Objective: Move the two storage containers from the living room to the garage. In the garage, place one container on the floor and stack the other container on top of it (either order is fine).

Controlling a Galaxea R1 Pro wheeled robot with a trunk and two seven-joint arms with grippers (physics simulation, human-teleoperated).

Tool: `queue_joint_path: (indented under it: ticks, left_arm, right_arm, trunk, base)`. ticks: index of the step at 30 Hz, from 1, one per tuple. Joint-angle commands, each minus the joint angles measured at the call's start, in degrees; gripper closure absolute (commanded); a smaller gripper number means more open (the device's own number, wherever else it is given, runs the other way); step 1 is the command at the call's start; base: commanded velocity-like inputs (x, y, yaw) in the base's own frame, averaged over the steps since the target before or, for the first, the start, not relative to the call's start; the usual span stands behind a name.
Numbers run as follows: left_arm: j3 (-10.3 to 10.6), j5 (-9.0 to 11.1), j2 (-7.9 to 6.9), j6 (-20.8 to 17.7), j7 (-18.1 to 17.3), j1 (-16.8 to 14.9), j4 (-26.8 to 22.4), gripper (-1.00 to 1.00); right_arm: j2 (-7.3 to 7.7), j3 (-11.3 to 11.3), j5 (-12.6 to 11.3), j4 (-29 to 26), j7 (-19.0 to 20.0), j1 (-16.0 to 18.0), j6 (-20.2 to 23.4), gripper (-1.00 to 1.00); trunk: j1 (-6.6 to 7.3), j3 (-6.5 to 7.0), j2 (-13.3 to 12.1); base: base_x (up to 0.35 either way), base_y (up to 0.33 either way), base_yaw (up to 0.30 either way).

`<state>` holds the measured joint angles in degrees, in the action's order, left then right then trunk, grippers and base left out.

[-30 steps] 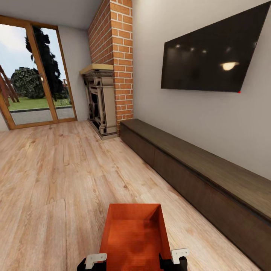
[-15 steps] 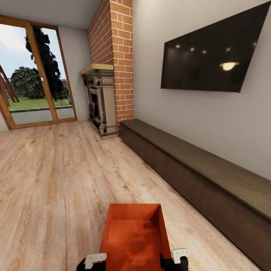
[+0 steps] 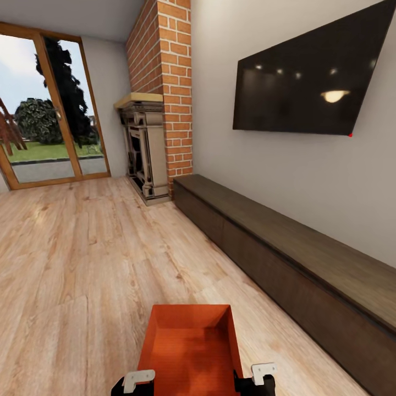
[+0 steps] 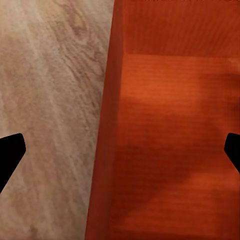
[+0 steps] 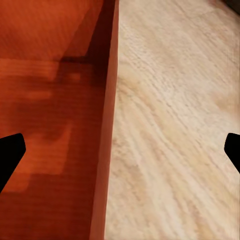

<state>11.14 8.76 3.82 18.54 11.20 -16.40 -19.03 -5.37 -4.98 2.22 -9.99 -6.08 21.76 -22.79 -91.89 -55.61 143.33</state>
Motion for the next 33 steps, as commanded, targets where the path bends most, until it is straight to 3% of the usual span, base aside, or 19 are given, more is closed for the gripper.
queue_joint_path:
  ticks: [1,33]
  left_arm:
    - [0.49,0.56,-0.03,0.23,0.32,-0.04,0.04,-1.0]
    - [0.46,0.58,-0.05,0.26,0.3,-0.04,0.04,-1.0]
  right_arm:
    - [0.01,-0.48,0.25,0.05,-0.6,0.04,-0.06,-1.0]
    - [0.01,-0.71,0.36,0.05,-0.62,0.04,-0.06,-1.0]
  trunk:
    - [0.01,-0.05,0.02]
    - [0.01,-0.05,0.02]
  base:
    - [0.013,-0.01,0.0]
    - [-0.01,0.057,0.0]
